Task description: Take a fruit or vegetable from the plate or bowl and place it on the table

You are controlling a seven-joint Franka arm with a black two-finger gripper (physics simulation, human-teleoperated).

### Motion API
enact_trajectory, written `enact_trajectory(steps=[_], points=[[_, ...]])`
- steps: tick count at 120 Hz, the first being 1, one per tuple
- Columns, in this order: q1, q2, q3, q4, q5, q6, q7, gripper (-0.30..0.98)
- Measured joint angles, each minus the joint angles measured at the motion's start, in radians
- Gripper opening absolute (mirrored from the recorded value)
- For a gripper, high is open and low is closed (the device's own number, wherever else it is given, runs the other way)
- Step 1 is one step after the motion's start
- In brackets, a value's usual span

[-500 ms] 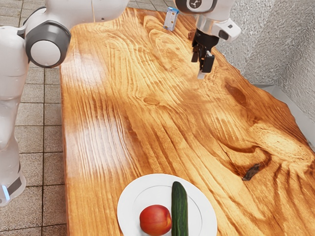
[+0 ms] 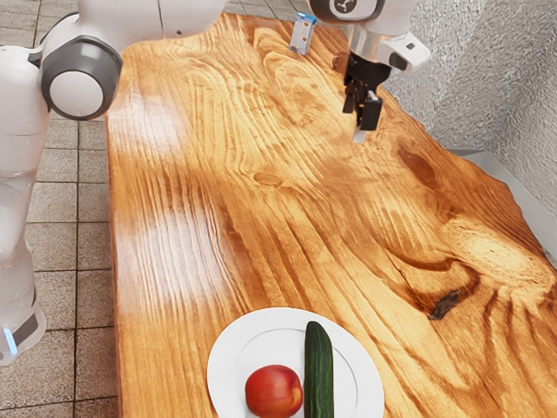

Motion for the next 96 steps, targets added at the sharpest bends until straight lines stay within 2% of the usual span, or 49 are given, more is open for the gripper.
enact_trajectory(steps=[19,30,36,43,54,62,70,79,96], points=[[-0.010,0.006,-0.004,-0.009,-0.008,0.001,0.001,0.69],[-0.035,-0.021,-0.003,-0.113,-0.021,0.004,0.001,0.69],[-0.068,-0.071,0.002,-0.213,-0.027,0.012,0.000,0.69],[-0.108,-0.179,0.005,-0.424,-0.030,0.071,0.000,0.69],[-0.176,-0.301,0.007,-0.648,-0.034,0.155,-0.001,0.69],[-0.244,-0.382,0.012,-0.785,-0.035,0.217,-0.008,0.69],[-0.394,-0.430,0.116,-0.856,-0.037,0.278,-0.016,0.69],[-0.529,-0.439,0.217,-0.867,-0.037,0.325,-0.023,0.69],[-0.636,-0.391,0.244,-0.800,-0.036,0.380,-0.034,0.69]])
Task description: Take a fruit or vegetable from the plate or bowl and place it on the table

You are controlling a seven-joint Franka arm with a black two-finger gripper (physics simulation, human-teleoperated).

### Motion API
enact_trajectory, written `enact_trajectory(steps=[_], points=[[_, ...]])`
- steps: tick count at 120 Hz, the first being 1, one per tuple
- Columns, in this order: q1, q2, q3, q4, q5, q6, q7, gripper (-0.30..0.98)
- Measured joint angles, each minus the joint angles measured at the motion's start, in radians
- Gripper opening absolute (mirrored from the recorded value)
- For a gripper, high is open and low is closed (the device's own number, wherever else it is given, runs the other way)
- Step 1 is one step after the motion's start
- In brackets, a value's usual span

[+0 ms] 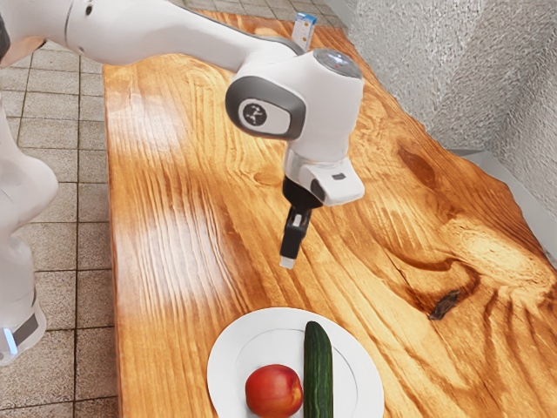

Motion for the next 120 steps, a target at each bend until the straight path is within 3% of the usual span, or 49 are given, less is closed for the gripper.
enact_trajectory(steps=[40,120], points=[[-0.216,0.027,-0.004,0.011,0.001,0.044,-0.015,0.69],[-0.238,0.177,-0.001,0.046,-0.044,0.057,-0.028,0.69]])
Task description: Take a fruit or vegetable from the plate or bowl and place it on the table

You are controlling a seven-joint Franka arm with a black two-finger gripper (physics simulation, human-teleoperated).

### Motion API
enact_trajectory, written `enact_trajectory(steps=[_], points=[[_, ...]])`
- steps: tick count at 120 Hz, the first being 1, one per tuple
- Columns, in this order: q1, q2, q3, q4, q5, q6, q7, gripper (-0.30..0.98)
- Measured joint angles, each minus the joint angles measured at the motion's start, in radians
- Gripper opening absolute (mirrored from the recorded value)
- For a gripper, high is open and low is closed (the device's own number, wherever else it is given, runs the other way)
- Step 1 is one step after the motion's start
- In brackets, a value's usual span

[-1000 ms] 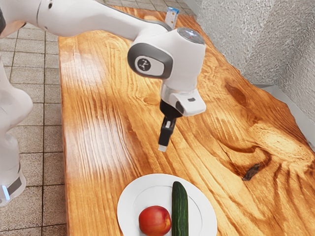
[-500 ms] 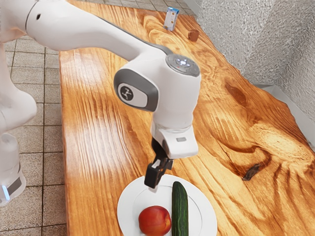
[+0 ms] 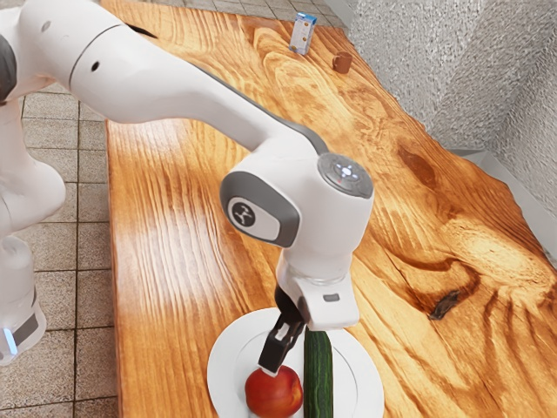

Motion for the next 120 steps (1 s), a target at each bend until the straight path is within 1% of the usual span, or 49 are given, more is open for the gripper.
enact_trajectory(steps=[32,50,79,100,120], points=[[-0.002,0.025,-0.001,-0.001,-0.012,0.027,-0.002,0.69],[-0.016,0.034,0.002,-0.014,-0.038,0.044,-0.003,0.69],[-0.029,0.046,0.006,-0.038,-0.049,0.071,-0.002,0.69],[-0.015,0.077,0.006,-0.035,-0.054,0.087,0.000,0.69],[-0.013,0.114,0.009,-0.038,-0.073,0.112,0.005,0.69]])
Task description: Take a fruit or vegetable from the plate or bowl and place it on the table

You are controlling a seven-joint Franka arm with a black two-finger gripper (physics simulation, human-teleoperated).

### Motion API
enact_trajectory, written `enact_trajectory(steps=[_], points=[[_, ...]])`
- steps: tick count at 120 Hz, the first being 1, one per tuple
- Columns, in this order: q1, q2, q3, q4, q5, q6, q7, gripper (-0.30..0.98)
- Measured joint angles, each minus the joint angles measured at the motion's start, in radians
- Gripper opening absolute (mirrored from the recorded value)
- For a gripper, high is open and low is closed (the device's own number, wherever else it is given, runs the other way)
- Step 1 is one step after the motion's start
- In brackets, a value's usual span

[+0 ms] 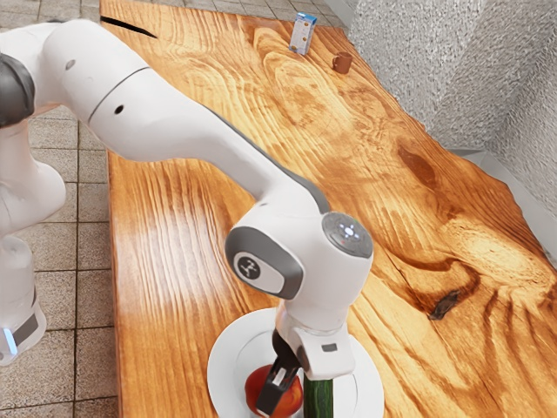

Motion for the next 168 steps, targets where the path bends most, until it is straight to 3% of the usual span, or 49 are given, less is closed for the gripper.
enact_trajectory(steps=[23,53,70,77,98,105,113,130,168], points=[[0.003,0.018,0.003,-0.002,-0.024,0.021,0.007,0.67],[0.002,0.002,0.014,-0.003,-0.031,0.031,0.012,0.31],[-0.011,-0.069,0.037,-0.003,-0.022,0.027,0.015,0.41],[-0.036,-0.094,0.078,0.005,-0.013,0.017,0.018,0.41],[-0.182,-0.076,0.328,0.106,0.015,-0.006,0.057,0.40],[-0.140,-0.050,0.376,0.154,0.021,-0.012,0.074,0.40],[-0.024,-0.010,0.409,0.225,0.025,-0.025,0.092,0.40],[0.158,0.087,0.426,0.407,0.026,-0.082,0.132,0.42],[0.261,0.195,0.419,0.461,-0.006,-0.132,0.205,0.40]])
